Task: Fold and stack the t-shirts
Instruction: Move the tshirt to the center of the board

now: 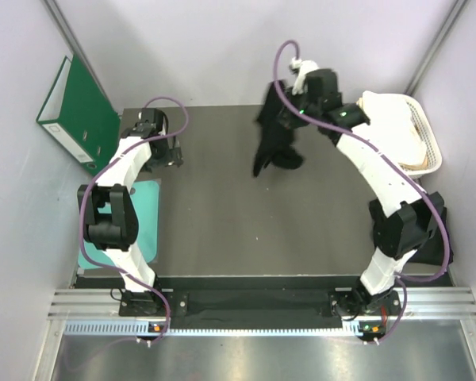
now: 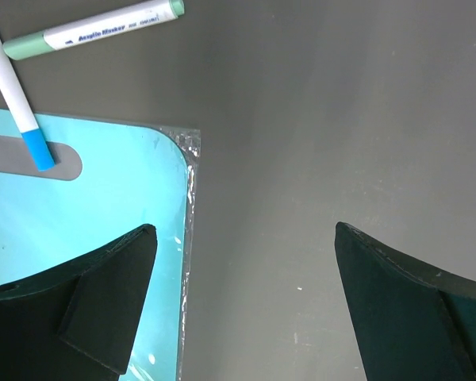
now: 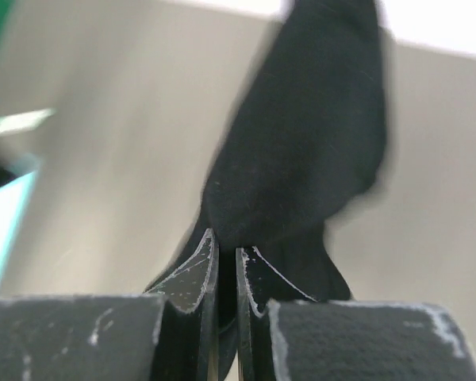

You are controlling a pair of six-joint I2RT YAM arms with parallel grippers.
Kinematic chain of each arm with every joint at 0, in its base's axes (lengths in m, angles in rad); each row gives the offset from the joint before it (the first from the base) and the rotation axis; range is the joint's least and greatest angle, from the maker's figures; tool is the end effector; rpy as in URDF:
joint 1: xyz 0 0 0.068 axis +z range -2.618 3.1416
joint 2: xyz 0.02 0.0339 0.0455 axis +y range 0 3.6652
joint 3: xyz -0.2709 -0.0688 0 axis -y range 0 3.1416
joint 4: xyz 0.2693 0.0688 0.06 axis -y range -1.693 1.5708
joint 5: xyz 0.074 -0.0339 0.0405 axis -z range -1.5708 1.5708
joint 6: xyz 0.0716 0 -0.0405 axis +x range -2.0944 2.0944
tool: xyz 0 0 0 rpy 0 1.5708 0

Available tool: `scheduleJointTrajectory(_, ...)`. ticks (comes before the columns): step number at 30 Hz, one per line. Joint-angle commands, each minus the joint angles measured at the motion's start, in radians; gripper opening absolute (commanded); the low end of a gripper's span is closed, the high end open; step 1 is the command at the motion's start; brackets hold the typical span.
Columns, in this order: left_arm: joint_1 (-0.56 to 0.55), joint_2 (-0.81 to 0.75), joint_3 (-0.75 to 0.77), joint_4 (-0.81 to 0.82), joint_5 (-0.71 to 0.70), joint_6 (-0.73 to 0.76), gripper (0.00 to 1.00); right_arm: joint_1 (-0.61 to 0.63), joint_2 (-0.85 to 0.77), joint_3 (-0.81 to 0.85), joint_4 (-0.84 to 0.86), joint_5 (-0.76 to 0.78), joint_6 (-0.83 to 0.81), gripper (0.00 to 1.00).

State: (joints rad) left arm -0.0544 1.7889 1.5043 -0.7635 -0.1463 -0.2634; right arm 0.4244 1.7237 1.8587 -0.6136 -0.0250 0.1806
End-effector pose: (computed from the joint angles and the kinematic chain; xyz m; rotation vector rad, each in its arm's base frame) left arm 0.4262 -0.0128 0.2345 -0.3222 2.5827 0.0782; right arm 0.4087 0.1866 0.4099 -0.2677 2.0559 0.4001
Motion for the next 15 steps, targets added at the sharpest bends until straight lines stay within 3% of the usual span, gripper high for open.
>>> scheduleJointTrajectory(1, -0.004, -0.060, -0.016, 0.013, 0.002, -0.010, 0.98, 0.063, -0.038, -0.097, 0.075, -0.264, 0.118, 0.00)
scheduleJointTrajectory(5, -0.007, -0.072, -0.030, 0.018, 0.016, -0.013, 0.98, 0.059, -0.108, -0.298, 0.106, -0.230, 0.122, 0.00)
scheduleJointTrajectory(6, -0.010, -0.075, -0.039, 0.020, 0.022, -0.014, 0.98, 0.045, -0.119, -0.387, 0.097, -0.190, 0.138, 0.05)
scheduleJointTrajectory(8, -0.021, -0.086, -0.055, 0.032, 0.037, -0.010, 0.98, -0.024, -0.134, -0.470, 0.080, -0.106, 0.163, 0.23)
scheduleJointTrajectory(9, -0.027, -0.092, -0.071, 0.052, 0.069, 0.001, 0.98, -0.050, -0.138, -0.542, 0.086, -0.104, 0.172, 0.46)
scheduleJointTrajectory(13, -0.088, -0.088, -0.084, 0.082, 0.187, 0.029, 0.98, -0.125, -0.185, -0.624, 0.103, -0.066, 0.200, 0.91)
scheduleJointTrajectory(15, -0.139, -0.060, -0.076, 0.092, 0.237, 0.041, 0.98, -0.131, -0.193, -0.615, 0.109, -0.053, 0.207, 0.93)
